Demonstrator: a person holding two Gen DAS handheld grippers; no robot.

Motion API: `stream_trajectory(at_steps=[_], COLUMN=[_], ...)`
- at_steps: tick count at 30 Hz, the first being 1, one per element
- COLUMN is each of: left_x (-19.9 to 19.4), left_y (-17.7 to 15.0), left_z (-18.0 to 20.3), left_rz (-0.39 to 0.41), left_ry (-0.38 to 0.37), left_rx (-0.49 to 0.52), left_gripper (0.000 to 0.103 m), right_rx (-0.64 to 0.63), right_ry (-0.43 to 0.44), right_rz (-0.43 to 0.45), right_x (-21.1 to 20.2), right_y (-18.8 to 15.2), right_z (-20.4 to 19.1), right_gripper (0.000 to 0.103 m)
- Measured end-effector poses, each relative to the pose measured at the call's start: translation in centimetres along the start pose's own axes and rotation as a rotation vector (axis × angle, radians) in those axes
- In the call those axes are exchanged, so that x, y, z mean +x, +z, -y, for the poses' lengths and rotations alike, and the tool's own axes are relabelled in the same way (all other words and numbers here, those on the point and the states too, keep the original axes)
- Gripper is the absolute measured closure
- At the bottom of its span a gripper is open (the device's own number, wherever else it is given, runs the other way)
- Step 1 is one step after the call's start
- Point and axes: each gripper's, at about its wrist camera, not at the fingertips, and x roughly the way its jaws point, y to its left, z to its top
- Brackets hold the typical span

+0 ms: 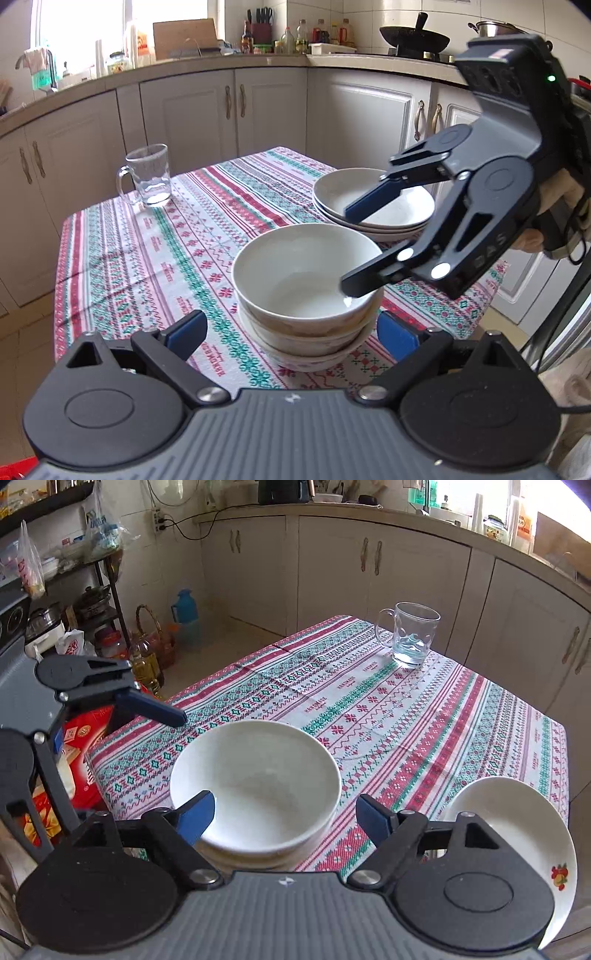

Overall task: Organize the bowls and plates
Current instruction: 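Grip the stacked bowls from both sides with the left and right grippers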

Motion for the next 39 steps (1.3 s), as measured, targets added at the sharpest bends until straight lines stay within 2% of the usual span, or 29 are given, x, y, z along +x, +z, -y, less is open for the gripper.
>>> stream_trajectory(at_steps=[1, 3, 5, 8, 12, 19, 25, 28, 32, 39], left_x=[0.0, 0.0, 0.2, 0.4, 1.3, 2.8, 4.7, 5.4, 5.9, 6.4], left_y=[0.0, -0.2, -0.3, -0.7, -1.5, -3.2, -3.3, -3.1, -2.8, -1.7], left_z=[0.0, -0.1, -0.2, -0.4, -0.4, -0.8, -1.7, -2.1, -2.4, -2.7], left_rz=[0.004, 0.004, -0.005, -0.013, -0.064, -0.075, -0.091, -0.092, -0.096, -0.099], left_ry=[0.007, 0.014, 0.021, 0.025, 0.032, 0.009, -0.022, -0.052, -0.112, -0.213], left_rx=[0.007, 0.026, 0.043, 0.074, 0.105, 0.110, 0.104, 0.114, 0.156, 0.259], left_gripper=[0.005, 0.004, 0.004, 0.004, 0.004, 0.004, 0.005, 0.005, 0.005, 0.007], right_rx=[0.001, -0.003, -0.016, -0.038, -0.059, -0.067, -0.070, -0.071, -0.086, -0.197], right_ry=[-0.005, -0.007, -0.010, -0.012, -0.016, -0.005, 0.006, -0.005, 0.021, 0.051], right_rz=[0.009, 0.034, 0.058, 0.065, 0.046, 0.002, -0.015, -0.037, -0.035, -0.035], right_x=[-0.3, -1.1, -2.0, -2.9, -2.7, -0.1, 2.1, 3.2, 3.6, 4.0], right_y=[-0.2, -0.6, -1.0, -1.5, -2.6, -4.1, -4.4, -4.5, -4.5, -3.8], right_z=[-0.1, -0.2, -0.4, -0.7, -1.2, -1.6, -1.4, -1.1, -0.8, -0.8], right_gripper=[0.015, 0.005, 0.000, 0.000, 0.000, 0.000, 0.000, 0.000, 0.000, 0.000])
